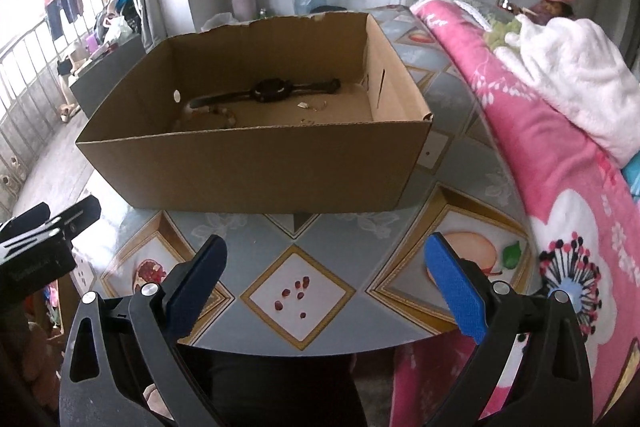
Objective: Organize jewelry
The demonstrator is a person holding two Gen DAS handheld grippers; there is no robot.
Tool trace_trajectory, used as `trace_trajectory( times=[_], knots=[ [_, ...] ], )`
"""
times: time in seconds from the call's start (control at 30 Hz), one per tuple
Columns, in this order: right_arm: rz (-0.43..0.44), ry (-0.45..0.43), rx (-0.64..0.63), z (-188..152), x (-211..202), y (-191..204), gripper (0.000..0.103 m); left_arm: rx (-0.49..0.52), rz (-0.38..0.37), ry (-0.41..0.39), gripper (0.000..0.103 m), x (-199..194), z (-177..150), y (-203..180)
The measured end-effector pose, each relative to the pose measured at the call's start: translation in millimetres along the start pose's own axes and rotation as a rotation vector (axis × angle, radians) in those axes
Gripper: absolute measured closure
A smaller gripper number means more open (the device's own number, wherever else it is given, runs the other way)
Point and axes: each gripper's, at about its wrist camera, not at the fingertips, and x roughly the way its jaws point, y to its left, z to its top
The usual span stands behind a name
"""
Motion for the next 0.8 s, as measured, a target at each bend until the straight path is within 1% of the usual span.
trace_trajectory(
  times=[0.5,0.8],
  knots=[
    [0.009,0.008,0.032,4,2,-11,0.008,0.051,0.019,-0.006,0.006,0,-1,-13],
    [0.010,0.007,0.027,3,1,-10,0.008,0.058,0.022,-0.006,0.006,0,-2,-15]
  ],
)
